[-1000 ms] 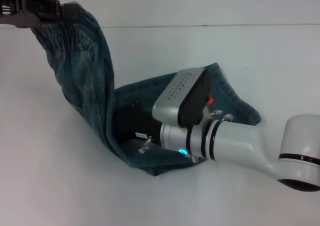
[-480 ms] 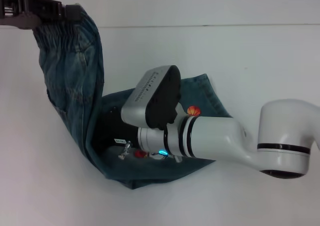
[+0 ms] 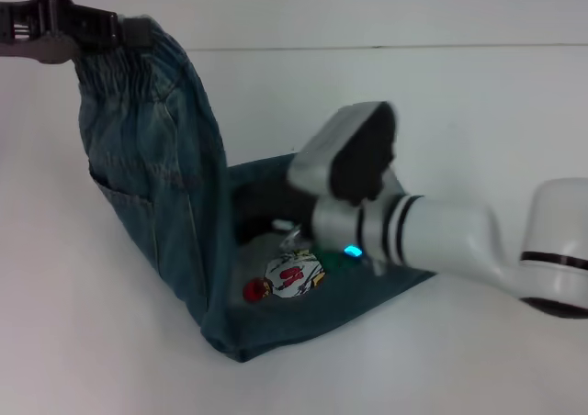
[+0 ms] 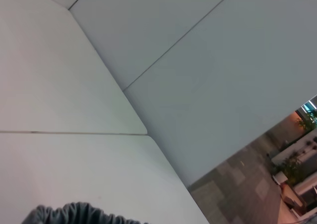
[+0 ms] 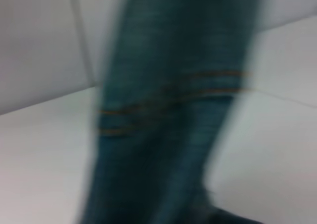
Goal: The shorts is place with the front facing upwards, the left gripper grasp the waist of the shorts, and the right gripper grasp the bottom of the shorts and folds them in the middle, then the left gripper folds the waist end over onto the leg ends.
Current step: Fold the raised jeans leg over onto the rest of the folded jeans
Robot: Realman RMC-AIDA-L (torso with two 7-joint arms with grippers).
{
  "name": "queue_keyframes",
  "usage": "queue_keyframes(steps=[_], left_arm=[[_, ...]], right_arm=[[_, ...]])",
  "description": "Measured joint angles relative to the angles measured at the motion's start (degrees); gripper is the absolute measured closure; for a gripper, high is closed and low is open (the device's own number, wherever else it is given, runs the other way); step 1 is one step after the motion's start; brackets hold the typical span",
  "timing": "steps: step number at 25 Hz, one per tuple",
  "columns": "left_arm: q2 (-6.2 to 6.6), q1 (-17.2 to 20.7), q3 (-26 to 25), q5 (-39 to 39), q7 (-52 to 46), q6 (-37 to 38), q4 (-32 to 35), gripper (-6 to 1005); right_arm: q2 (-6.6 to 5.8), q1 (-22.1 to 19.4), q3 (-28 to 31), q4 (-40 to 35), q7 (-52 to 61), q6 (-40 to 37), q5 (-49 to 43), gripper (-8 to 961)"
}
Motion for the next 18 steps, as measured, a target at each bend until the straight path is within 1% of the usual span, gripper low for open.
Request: queue_keyframes(steps=[4, 9, 13, 18], left_arm=[[-0.07, 0.1, 0.0, 0.1, 0.1, -0.5, -0.3, 949], [-0.92, -0.4, 1.1, -0.2, 0.8, -0.5, -1.6, 953], [-2.05, -1.5, 1.8, -0.6, 1.7, -0.5, -2.8, 952], [-4.11, -3.6, 2.7, -0.7, 2.3, -0.9, -3.2, 950]], right_arm=[[-0.53, -2.8, 2.1, -3.2, 0.1, -3.0, -0.1, 914], [-0.59, -6.1, 6.8, -8.2, 0.9, -9.7, 0.0, 913], [-0.62, -7.8, 12.0, -11.1, 1.5, -13.6, 0.2, 913], [-0.81, -9.6, 21.9, -13.6, 1.6, -16.6, 0.4, 912]])
